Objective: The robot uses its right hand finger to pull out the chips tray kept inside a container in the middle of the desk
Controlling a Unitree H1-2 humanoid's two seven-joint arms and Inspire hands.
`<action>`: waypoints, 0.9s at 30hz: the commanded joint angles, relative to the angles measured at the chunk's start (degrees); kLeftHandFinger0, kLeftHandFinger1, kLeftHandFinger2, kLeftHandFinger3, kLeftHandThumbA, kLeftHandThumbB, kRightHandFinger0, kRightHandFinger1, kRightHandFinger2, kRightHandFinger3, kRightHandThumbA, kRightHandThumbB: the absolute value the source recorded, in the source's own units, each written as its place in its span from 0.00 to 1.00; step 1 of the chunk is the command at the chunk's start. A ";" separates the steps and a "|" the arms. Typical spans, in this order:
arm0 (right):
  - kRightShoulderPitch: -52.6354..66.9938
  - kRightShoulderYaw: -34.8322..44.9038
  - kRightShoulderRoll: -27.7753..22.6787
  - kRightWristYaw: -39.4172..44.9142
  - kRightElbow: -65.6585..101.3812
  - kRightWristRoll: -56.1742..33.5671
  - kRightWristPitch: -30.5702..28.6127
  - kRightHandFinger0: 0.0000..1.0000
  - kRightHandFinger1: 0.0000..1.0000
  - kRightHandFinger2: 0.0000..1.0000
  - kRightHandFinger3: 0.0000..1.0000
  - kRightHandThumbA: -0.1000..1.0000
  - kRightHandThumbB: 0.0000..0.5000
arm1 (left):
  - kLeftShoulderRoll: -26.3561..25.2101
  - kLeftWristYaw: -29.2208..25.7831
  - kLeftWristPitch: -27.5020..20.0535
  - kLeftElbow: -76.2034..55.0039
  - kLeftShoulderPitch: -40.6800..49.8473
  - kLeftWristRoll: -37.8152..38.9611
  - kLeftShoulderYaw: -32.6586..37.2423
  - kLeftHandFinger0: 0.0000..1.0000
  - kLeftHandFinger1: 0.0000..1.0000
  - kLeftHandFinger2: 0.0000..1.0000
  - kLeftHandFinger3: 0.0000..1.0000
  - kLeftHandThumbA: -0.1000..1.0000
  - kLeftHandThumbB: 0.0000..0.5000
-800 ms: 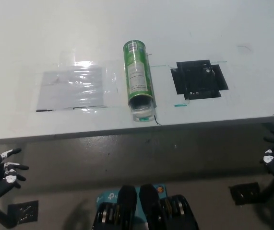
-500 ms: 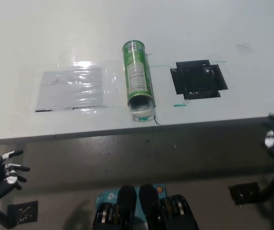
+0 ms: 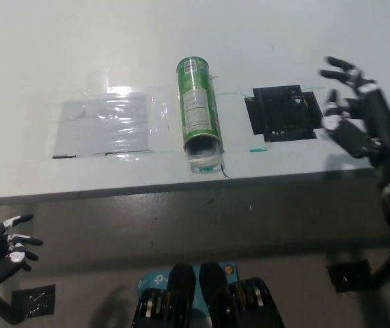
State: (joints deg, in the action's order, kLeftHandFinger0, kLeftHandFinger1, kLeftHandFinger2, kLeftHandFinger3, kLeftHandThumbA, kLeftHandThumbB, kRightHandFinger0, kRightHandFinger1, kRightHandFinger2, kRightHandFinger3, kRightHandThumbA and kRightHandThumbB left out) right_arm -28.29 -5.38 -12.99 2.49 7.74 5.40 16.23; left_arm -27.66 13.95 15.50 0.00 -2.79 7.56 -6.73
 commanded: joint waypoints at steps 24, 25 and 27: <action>-9.24 -12.99 0.17 7.67 -15.24 7.50 -12.25 0.04 0.08 0.82 0.81 0.00 0.32 | -2.65 1.59 1.28 -2.86 -2.92 0.22 -0.92 0.47 0.51 0.63 0.88 0.00 0.10; -9.24 -13.12 0.20 7.84 -15.58 7.67 -12.55 0.01 0.06 0.82 0.81 0.00 0.32 | -2.69 1.68 1.25 -2.91 -2.91 0.16 -0.90 0.47 0.52 0.63 0.89 0.00 0.10; -9.20 -13.18 0.49 7.63 -16.45 7.92 -13.61 0.01 0.06 0.81 0.80 0.00 0.33 | -3.08 1.86 1.55 -3.15 -3.17 -0.09 -0.87 0.47 0.52 0.63 0.89 0.00 0.09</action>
State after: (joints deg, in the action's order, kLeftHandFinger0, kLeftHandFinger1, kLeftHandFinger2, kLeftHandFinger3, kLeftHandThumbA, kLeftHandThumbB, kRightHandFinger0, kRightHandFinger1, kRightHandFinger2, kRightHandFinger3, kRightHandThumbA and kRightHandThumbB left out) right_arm -33.91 -18.12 -12.51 8.80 -8.29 11.91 8.23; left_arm -28.17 14.89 16.53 -1.53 -4.57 7.48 -6.73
